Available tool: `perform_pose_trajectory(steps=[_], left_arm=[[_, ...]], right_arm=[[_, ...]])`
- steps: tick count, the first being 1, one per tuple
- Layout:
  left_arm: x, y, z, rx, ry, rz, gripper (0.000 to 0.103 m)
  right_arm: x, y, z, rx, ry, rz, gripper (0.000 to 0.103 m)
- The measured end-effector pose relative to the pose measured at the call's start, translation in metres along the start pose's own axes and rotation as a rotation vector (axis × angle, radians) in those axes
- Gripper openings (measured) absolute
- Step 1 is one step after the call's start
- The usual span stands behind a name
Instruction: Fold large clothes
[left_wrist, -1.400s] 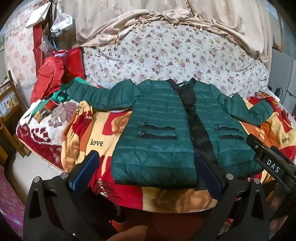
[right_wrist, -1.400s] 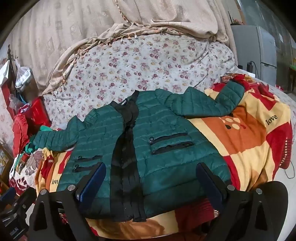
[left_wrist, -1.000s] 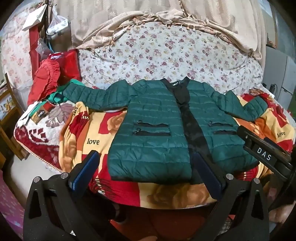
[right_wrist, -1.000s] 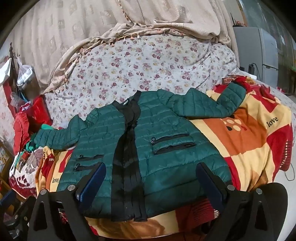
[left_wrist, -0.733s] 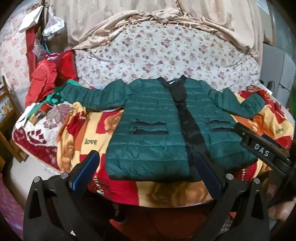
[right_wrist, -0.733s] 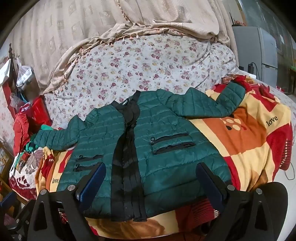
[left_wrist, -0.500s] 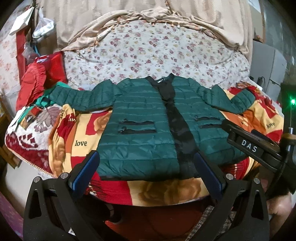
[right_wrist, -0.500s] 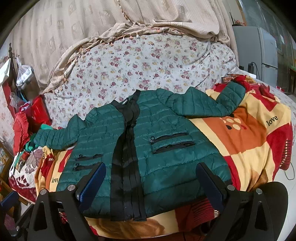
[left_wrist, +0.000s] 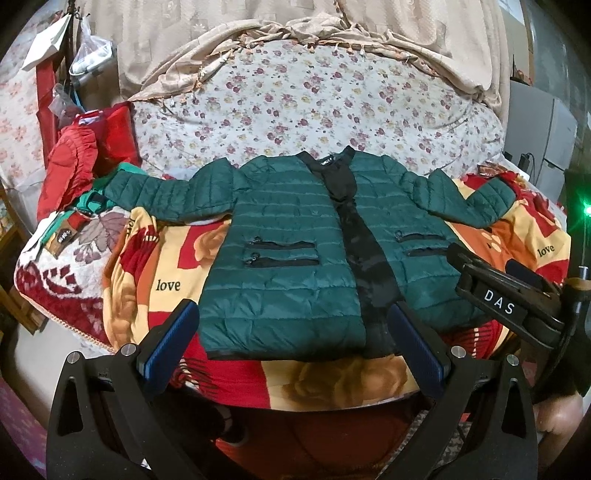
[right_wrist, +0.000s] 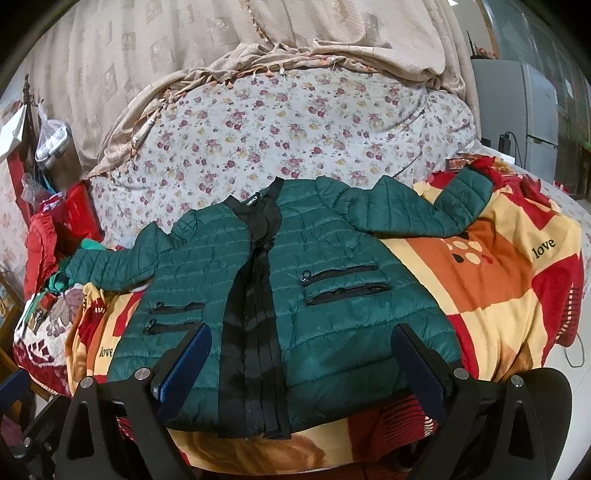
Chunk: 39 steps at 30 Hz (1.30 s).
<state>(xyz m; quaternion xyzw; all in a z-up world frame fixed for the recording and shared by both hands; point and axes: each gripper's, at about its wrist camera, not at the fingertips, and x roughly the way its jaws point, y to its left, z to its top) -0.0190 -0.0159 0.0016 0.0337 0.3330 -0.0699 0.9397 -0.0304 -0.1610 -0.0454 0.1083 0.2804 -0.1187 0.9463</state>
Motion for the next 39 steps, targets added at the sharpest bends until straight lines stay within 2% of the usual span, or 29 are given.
perform_pose_trajectory(steps=[16,39], left_arm=[[0.003,0.007,0.001,-0.024,0.008,0.03,0.102],[0.014,0.01,-0.002,-0.037,0.047,0.04,0.102]], right_arm=[[0.003,0.009,-0.003,-0.06,0.019,-0.024,0.097],[0.023,0.017,-0.012,-0.116,0.11,-0.044,0.097]])
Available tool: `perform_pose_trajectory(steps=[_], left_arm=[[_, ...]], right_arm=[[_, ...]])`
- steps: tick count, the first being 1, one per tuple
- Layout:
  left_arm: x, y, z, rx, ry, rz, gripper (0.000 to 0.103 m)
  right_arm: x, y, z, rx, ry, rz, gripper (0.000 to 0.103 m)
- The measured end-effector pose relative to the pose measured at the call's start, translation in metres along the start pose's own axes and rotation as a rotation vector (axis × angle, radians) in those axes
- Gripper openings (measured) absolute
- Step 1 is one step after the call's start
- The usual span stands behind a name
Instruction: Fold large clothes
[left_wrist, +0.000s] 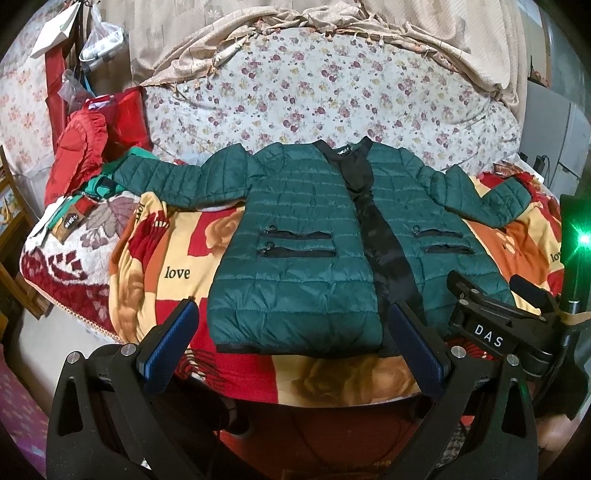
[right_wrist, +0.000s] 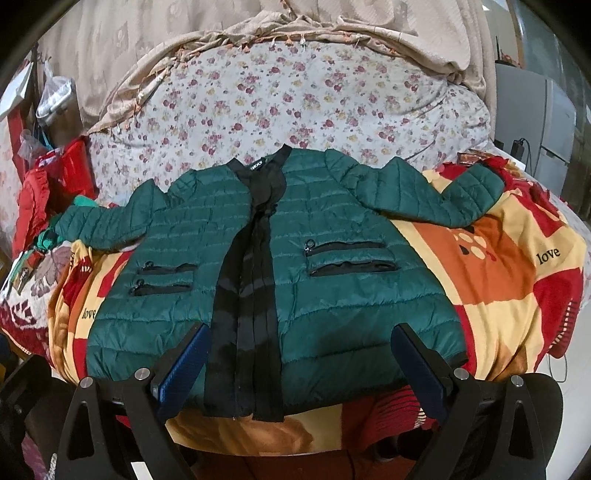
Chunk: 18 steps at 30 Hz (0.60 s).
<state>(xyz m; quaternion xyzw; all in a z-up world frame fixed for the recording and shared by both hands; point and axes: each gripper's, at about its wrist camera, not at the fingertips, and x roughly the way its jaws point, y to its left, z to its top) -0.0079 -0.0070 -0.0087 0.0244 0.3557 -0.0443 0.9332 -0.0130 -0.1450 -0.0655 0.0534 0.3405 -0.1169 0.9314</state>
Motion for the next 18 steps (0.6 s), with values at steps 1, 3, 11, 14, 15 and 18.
perform_pose_trajectory(steps=[1,3,11,14,15,18], left_arm=[[0.0005,-0.0003,0.0002,0.0,0.002,0.0,0.102],[0.0017,-0.0002,0.0007,-0.001,0.007,0.001,0.102],[0.0052,0.0006,0.002,-0.002,0.021,0.001,0.102],[0.005,0.0005,0.0019,-0.002,0.02,0.001,0.102],[0.005,0.0005,0.0019,-0.002,0.02,0.001,0.102],[0.005,0.0005,0.0018,-0.002,0.02,0.001,0.102]], right_arm=[[0.0012,0.0001,-0.0003,-0.001,0.003,0.0,0.097],[0.0027,0.0002,-0.0005,0.0,0.007,0.0,0.097],[0.0066,0.0008,-0.0018,0.0,0.021,0.0,0.097],[0.0074,0.0011,-0.0019,-0.001,0.023,0.0,0.097],[0.0079,0.0016,-0.002,-0.001,0.024,-0.001,0.097],[0.0088,0.0022,-0.0027,-0.003,0.026,0.0,0.097]])
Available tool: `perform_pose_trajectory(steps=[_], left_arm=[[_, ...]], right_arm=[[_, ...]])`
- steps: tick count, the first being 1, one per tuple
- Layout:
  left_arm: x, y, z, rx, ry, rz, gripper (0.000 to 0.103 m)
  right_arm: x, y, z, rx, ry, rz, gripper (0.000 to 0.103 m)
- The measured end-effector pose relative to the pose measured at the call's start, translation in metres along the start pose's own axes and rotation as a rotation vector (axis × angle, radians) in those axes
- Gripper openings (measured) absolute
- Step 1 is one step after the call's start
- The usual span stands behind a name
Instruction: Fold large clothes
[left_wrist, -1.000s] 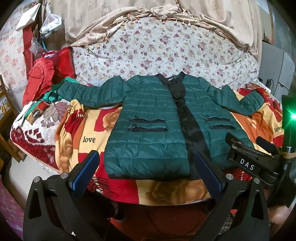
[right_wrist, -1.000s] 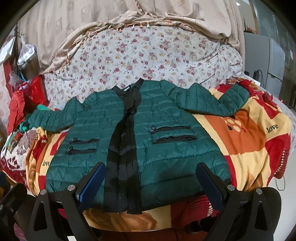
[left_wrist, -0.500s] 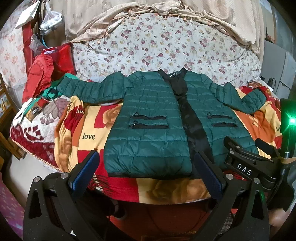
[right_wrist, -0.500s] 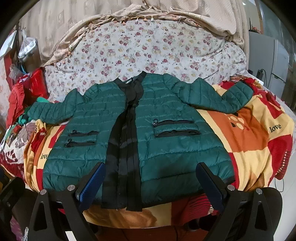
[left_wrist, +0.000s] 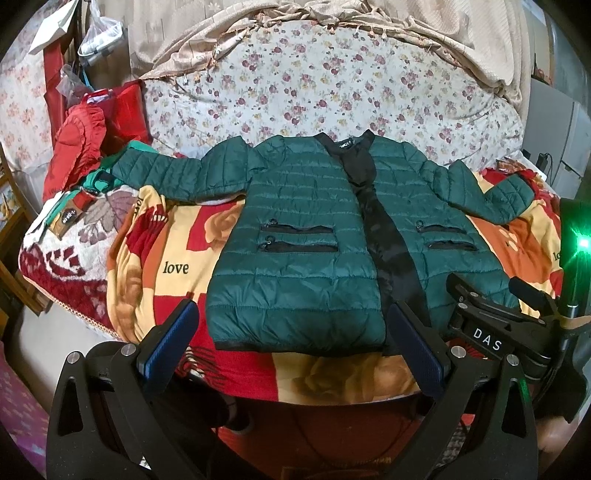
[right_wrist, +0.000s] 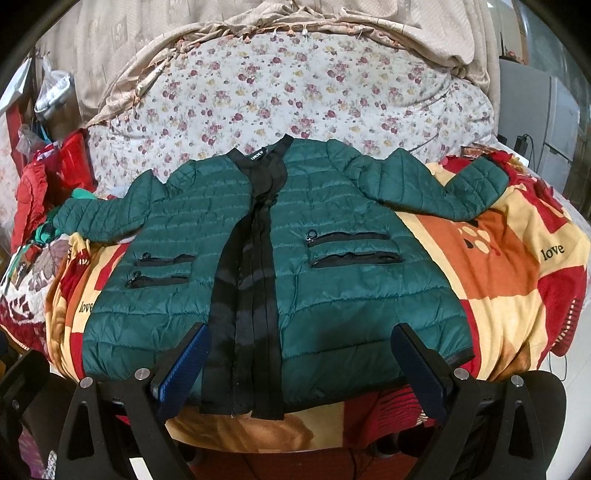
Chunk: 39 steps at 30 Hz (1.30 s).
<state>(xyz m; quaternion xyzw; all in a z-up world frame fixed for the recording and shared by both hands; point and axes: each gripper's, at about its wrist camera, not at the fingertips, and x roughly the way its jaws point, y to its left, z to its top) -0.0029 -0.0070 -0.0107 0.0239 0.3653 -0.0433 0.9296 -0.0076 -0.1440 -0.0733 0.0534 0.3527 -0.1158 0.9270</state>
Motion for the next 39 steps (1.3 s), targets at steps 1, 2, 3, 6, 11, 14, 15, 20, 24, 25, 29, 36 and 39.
perform_pose_trajectory(steps=[1,2,3,6,11,14,15,20,24,25,29,36,39], left_arm=[[0.0,0.0,0.0,0.0,0.0,0.0,0.102],[0.0,0.0,0.0,0.0,0.001,0.0,0.102],[0.0,0.0,0.0,0.0,0.0,0.0,0.102],[0.001,0.0,-0.002,-0.002,0.006,-0.001,0.102],[0.008,0.001,-0.006,-0.008,0.017,-0.003,0.102],[0.011,0.002,-0.006,-0.013,0.029,-0.005,0.102],[0.011,0.002,-0.003,-0.015,0.035,-0.007,0.102],[0.014,0.006,-0.002,-0.025,0.051,-0.003,0.102],[0.021,0.011,0.003,-0.038,0.061,0.02,0.102],[0.024,0.012,0.004,-0.041,0.064,0.025,0.102],[0.033,0.013,0.006,-0.034,0.075,0.041,0.102],[0.052,0.011,0.008,0.012,0.086,0.088,0.102],[0.062,0.013,0.011,0.028,0.092,0.106,0.102]], right_arm=[[0.0,0.0,0.0,0.001,0.0,0.0,0.097],[0.001,0.0,0.0,0.0,0.0,0.0,0.097],[0.001,0.001,-0.001,-0.001,0.002,-0.001,0.097],[0.003,0.001,-0.001,-0.001,0.008,-0.001,0.097],[0.005,0.0,-0.002,-0.001,0.016,-0.001,0.097],[0.005,0.0,-0.002,-0.001,0.017,-0.001,0.097],[0.006,0.0,-0.002,0.0,0.018,-0.001,0.097],[0.011,0.0,-0.004,0.004,0.028,0.004,0.097],[0.016,0.001,-0.007,-0.003,0.039,0.013,0.097],[0.017,0.001,-0.007,-0.004,0.042,0.014,0.097],[0.025,-0.003,-0.007,0.0,0.059,0.017,0.097],[0.04,-0.004,0.004,-0.016,0.063,0.015,0.097],[0.047,0.0,0.008,-0.039,0.065,0.027,0.097]])
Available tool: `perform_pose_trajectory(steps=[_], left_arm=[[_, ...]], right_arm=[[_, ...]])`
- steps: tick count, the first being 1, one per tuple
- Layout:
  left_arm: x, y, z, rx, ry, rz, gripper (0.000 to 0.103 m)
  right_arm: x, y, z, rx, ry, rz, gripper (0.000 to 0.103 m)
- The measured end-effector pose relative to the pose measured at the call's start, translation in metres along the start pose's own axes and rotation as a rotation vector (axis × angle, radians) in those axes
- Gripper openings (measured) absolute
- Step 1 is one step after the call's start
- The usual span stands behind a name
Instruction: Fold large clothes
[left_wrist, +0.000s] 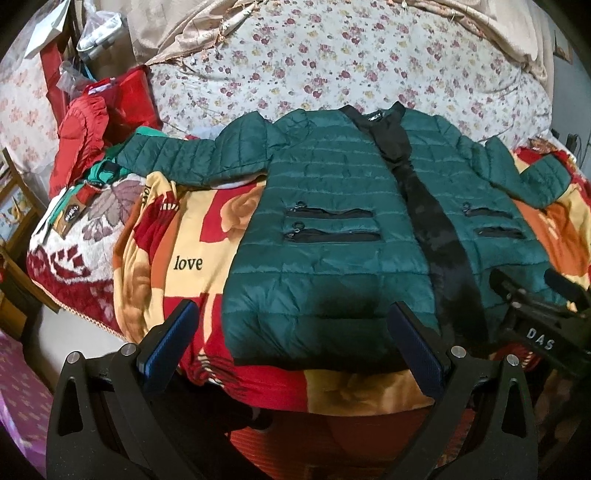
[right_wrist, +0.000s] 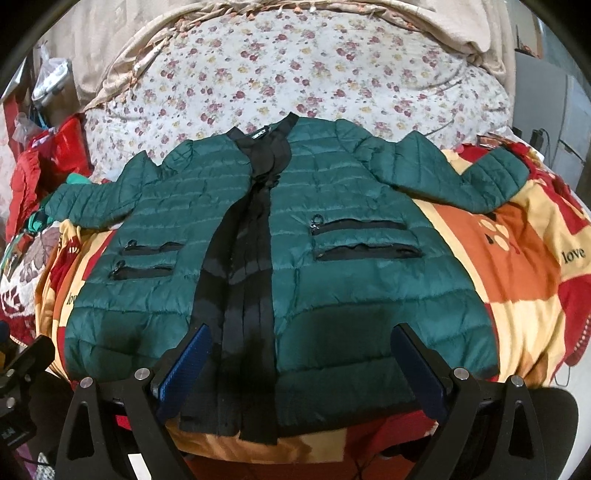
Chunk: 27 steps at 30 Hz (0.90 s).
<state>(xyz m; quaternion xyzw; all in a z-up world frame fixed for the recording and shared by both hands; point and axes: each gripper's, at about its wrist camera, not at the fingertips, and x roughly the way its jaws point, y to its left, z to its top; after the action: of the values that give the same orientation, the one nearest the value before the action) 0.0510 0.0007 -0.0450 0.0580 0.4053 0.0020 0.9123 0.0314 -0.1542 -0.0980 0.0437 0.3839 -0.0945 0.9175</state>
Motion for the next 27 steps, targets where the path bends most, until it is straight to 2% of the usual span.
perform_pose_trajectory(steps=[6,13,19,23,27], left_arm=[[0.025,0.032,0.017,-0.042,0.012,0.066,0.102],[0.052,0.112,0.049,-0.169,0.018,0.165,0.102],[0.077,0.198,0.092,-0.333,0.022,0.174,0.102],[0.098,0.24,0.122,-0.394,0.01,0.195,0.102],[0.133,0.276,0.156,-0.438,0.042,0.153,0.102]], right_arm=[[0.014,0.015,0.014,-0.075,-0.026,0.027,0.097],[0.035,0.014,0.028,-0.047,-0.02,0.035,0.097],[0.056,0.007,0.025,-0.01,0.013,0.082,0.097],[0.063,0.008,0.023,-0.01,0.018,0.117,0.097],[0.071,0.01,0.023,-0.019,0.016,0.123,0.097]])
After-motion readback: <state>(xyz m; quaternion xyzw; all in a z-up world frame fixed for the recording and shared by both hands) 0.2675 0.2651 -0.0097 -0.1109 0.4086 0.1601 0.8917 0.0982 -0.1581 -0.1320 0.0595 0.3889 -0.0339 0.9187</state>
